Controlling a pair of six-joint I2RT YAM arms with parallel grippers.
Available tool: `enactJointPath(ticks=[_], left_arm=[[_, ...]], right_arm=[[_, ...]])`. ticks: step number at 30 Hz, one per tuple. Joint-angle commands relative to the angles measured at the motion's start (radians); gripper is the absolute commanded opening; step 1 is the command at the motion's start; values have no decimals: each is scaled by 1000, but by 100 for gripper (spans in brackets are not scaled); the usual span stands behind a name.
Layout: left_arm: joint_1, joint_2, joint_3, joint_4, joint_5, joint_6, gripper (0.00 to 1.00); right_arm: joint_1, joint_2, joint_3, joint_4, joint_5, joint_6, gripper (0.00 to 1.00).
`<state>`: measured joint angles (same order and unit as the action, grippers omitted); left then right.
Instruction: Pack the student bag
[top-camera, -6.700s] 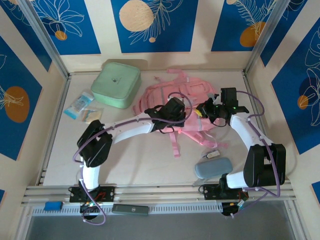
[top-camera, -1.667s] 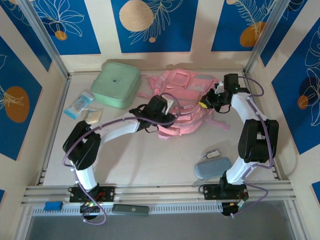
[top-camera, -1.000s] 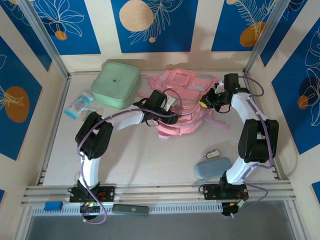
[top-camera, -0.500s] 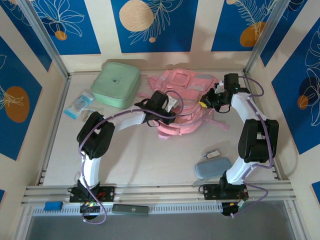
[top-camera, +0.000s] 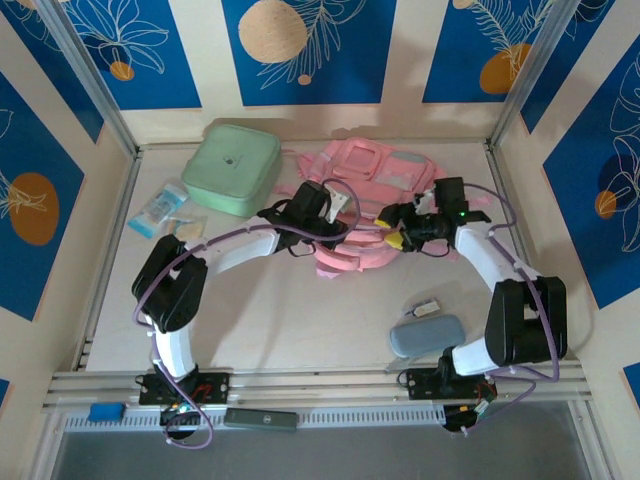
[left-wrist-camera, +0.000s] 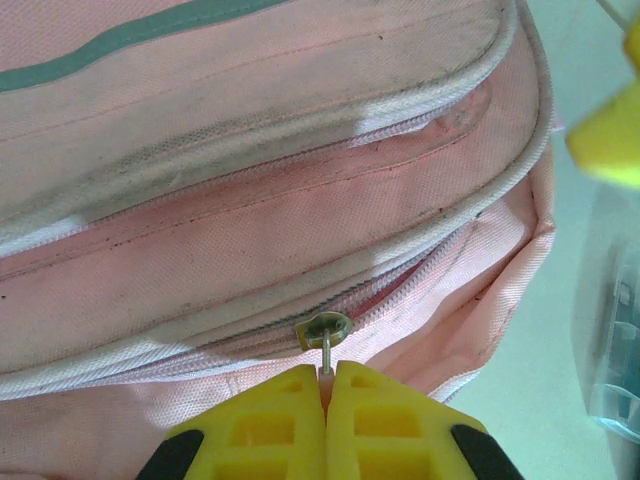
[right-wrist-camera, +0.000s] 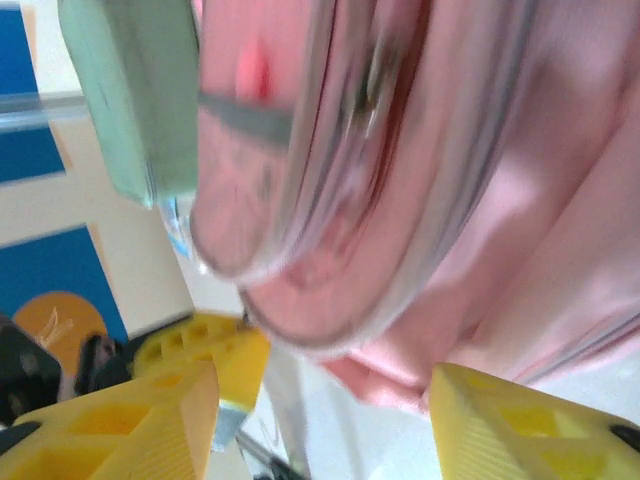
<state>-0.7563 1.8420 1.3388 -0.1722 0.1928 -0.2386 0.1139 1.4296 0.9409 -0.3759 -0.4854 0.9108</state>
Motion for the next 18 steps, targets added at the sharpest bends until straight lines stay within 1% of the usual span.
enactJointPath(ticks=[1,5,8,11,12,13,16,18], left_arm=[[-11,-34,-11,-3,-29,-15,0],[-21,-45,-15,-6,-53,-16,0],[-26,-50,-15,-2,-56,-19,0],[-30,-49,-14,0,-60,-23,0],[-31,-50,-12,5,-58,-27,0],[-32,-49,-15,11,-54,-30,0],[-33,-44,-21,20,-50,-33,0],[-32,-40,-21,17,-47,-34,0]], right_arm=[[83,-12,-29,132,66,166,59],[135,52,-7,214,154,231,55],[138,121,26,256,170,267,49],[151,157,57,239,235,268,42],[159,161,65,209,281,275,41],[163,163,61,206,314,282,40],[169,164,42,243,363,316,39],[178,173,59,236,386,306,38]])
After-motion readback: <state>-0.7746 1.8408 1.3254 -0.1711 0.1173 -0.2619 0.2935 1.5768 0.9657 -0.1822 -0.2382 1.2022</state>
